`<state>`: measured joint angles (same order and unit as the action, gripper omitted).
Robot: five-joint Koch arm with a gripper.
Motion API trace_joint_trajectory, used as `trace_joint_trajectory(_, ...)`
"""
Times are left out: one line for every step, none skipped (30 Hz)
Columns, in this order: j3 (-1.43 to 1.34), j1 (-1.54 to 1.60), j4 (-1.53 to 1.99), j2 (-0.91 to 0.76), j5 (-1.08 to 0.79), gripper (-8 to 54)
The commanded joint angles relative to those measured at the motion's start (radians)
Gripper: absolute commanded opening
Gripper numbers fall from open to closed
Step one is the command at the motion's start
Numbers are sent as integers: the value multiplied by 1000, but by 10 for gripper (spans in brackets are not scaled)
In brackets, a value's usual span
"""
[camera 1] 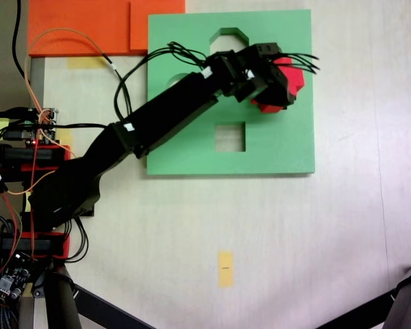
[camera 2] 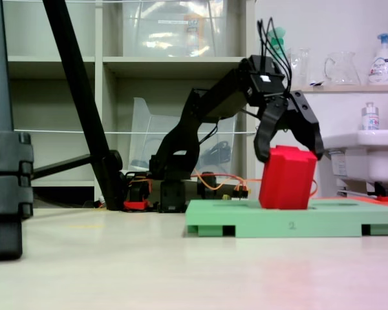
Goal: Put the cross columnar block into the corresponding hole
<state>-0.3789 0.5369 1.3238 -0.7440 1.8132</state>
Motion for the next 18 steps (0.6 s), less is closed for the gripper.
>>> trace_joint_trajectory(23,28,-32,-14,-5,290)
trace_joint_trajectory(23,32,-31,-14,-9,290)
trace_joint_trajectory(23,38,-28,-14,-11,289)
trace_joint_trajectory(23,44,-28,-14,-21,289)
trace_joint_trajectory(23,49,-26,-14,-32,290)
trace_joint_trajectory(23,54,-26,-15,-34,289)
trace_joint_trajectory(23,57,-25,-18,-35,290)
trace_joint_trajectory(23,57,-20,-21,-37,291)
trace_joint_trajectory(23,57,-14,-26,-43,291)
trace_joint_trajectory(23,57,-11,-31,-58,292)
trace_joint_trajectory(23,55,-6,-35,-64,293)
trace_joint_trajectory(23,54,0,-40,-66,292)
trace_joint_trajectory(23,49,6,-43,-74,292)
trace_joint_trajectory(23,48,14,-44,-86,292)
trace_joint_trajectory(23,41,21,-46,-94,293)
trace_joint_trajectory(23,38,31,-46,-107,293)
trace_joint_trajectory(23,32,35,-46,-115,294)
trace_joint_trajectory(23,26,37,-44,-118,299)
